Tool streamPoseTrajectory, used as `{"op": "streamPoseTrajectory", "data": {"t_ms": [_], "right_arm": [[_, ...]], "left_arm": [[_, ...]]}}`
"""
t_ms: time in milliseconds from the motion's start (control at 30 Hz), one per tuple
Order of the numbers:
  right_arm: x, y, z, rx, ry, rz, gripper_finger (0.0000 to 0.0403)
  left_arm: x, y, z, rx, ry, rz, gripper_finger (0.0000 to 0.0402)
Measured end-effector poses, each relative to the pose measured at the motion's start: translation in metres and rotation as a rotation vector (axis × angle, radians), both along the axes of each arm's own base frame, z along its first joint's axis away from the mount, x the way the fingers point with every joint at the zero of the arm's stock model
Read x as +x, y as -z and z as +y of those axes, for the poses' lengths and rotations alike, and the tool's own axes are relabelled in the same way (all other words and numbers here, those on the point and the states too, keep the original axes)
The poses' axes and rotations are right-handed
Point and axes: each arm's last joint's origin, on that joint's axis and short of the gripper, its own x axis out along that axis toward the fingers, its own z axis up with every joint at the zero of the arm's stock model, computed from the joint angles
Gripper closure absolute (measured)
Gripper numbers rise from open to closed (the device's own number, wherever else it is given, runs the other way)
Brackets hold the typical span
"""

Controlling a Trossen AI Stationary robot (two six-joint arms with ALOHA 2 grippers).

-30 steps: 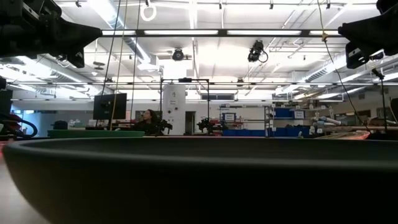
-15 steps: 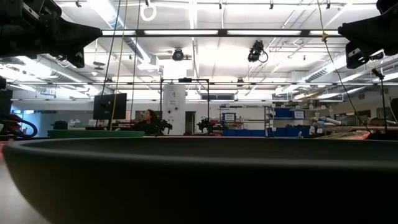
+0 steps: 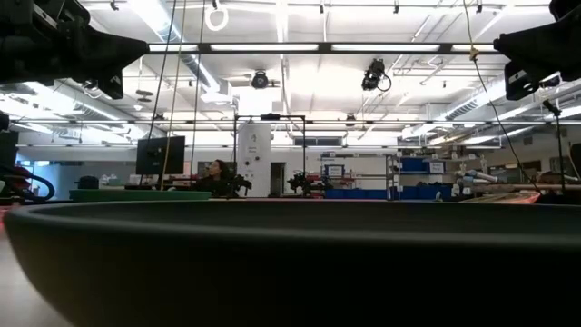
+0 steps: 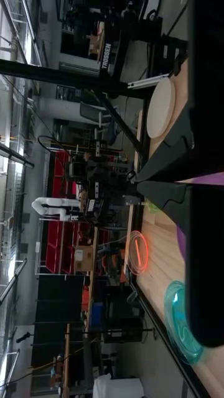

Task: Stack plastic plates

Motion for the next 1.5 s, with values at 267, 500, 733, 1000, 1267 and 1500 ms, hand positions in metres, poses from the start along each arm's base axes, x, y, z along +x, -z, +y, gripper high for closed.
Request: {"op": "streamPoseTrajectory", "data": {"t_ms": [267,500,733,1000,1267,1500], "right_arm": [[0.0,0.0,0.0,0.0,0.0,0.0,0.0373],[0.0,0.0,0.0,0.0,0.0,0.0,0.0373],[0.0,0.0,0.0,0.0,0.0,0.0,0.0373],[0.0,0.0,0.0,0.0,0.0,0.0,0.0373],[0.0,0.0,0.0,0.0,0.0,0.0,0.0373],[0.0,0.0,0.0,0.0,0.001,0.0,0.0373]], "left_arm": [[0.0,-0.0001,0.0,0.0,0.0,0.0,0.0386],[0.0,-0.0001,0.0,0.001,0.0,0.0,0.0386],[0.0,-0.0001,0.0,0.0,0.0,0.0,0.0386],[0.0,-0.0002,0.0,-0.013,0.003,-0.004,0.0386],[0.0,0.0,-0.0003,-0.314,0.07,-0.029,0.0386],[0.0005,0.0025,-0.0013,-0.41,0.098,-0.01,0.0386]]}}
